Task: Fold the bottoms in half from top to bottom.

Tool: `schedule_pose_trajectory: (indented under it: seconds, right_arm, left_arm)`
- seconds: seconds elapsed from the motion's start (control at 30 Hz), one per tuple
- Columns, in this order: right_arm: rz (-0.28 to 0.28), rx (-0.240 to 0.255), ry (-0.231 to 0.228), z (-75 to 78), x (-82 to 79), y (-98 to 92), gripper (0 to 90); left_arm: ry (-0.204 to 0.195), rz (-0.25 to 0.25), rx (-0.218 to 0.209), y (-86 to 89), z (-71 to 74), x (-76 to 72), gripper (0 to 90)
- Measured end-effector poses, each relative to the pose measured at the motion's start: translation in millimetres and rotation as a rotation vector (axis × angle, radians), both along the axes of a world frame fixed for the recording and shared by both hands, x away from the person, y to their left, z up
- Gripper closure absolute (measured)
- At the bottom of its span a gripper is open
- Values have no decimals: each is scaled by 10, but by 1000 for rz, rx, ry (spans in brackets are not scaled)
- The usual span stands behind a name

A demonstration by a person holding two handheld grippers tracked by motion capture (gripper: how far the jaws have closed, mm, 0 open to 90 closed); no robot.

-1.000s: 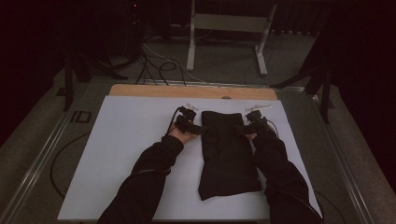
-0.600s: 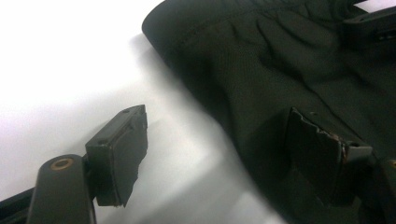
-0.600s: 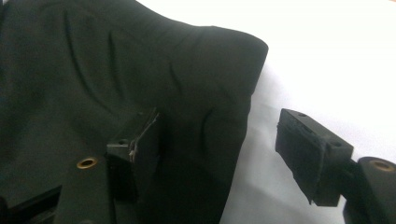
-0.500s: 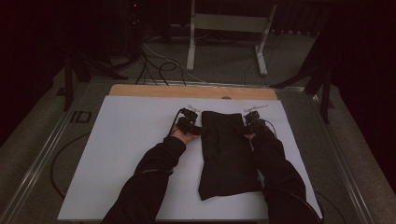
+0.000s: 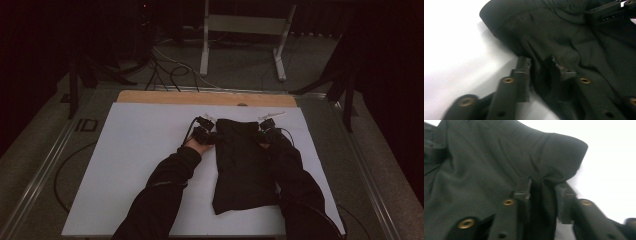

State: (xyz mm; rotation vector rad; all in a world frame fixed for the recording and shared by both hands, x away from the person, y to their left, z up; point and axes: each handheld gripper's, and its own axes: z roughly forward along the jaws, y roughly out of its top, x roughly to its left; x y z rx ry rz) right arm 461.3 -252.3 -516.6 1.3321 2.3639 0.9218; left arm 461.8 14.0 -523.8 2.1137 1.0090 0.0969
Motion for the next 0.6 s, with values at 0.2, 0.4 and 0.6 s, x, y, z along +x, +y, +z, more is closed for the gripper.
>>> schedule_pose_trajectory:
  seconds: [0.2, 0.4, 0.6]
  right_arm:
    - [23, -32, -3, 35, -20, 62, 849]
    - [17, -18, -2, 81, -37, 35, 862]
    - [18, -5, -12, 142, -48, 1, 864]
  left_arm:
    - [-13, -12, 3, -4, 32, -23, 867]
    - [-31, -25, -5, 3, 94, -44, 876]
    - [-38, -31, -15, 8, 170, -52, 877]
